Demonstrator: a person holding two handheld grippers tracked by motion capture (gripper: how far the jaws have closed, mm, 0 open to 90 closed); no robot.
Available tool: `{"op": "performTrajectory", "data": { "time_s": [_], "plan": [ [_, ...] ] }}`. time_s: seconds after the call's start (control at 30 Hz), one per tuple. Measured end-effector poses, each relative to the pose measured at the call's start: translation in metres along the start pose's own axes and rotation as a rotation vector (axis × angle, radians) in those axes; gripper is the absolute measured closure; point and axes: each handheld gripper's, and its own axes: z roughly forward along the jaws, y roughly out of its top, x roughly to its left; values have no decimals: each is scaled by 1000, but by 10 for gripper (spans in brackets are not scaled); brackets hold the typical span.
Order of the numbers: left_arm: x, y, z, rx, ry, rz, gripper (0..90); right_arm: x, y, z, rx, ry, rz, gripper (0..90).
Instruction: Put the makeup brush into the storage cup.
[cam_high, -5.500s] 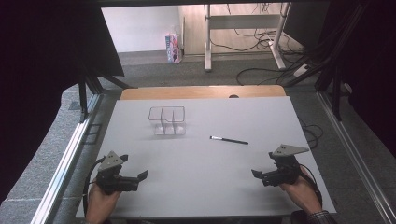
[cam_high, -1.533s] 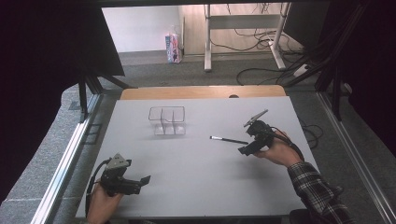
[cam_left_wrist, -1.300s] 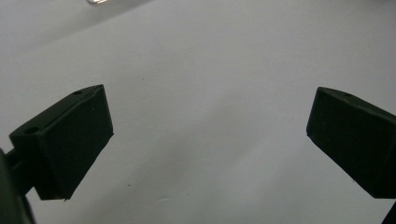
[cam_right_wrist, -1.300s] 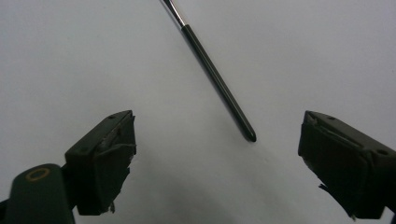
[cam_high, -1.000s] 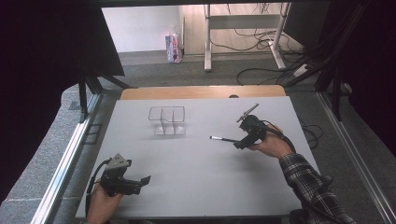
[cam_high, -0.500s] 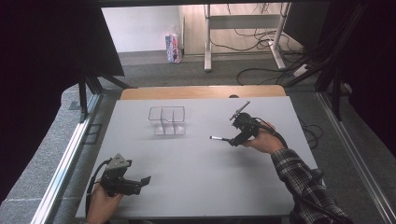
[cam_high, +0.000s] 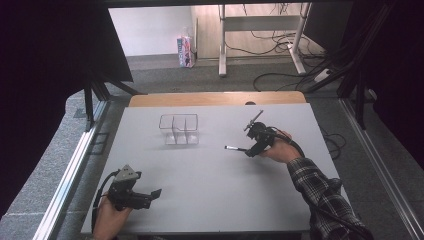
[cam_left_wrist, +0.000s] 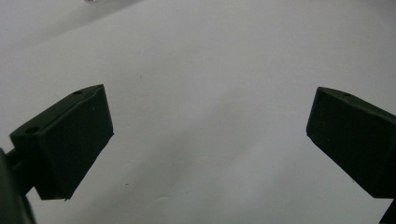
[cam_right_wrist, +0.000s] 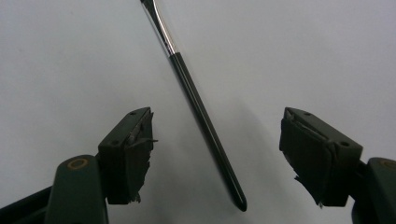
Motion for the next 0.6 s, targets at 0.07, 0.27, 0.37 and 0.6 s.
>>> {"op": "performTrajectory", "data": {
  "time_s": [0.07,0.27,0.37,0.6],
  "plan": [
    [0,0,0,0,0,-1,10,0,-1,3,10,1,-6,267],
    [0,0,0,0,1,-3,10,0,-1,10,36,0,-17,308],
    [0,0,0,1,1,-2,10,-1,-1,12,50,-1,-21,340],
    [0,-1,0,1,1,-1,10,-1,1,10,106,79,-24,803]
  ]
}}
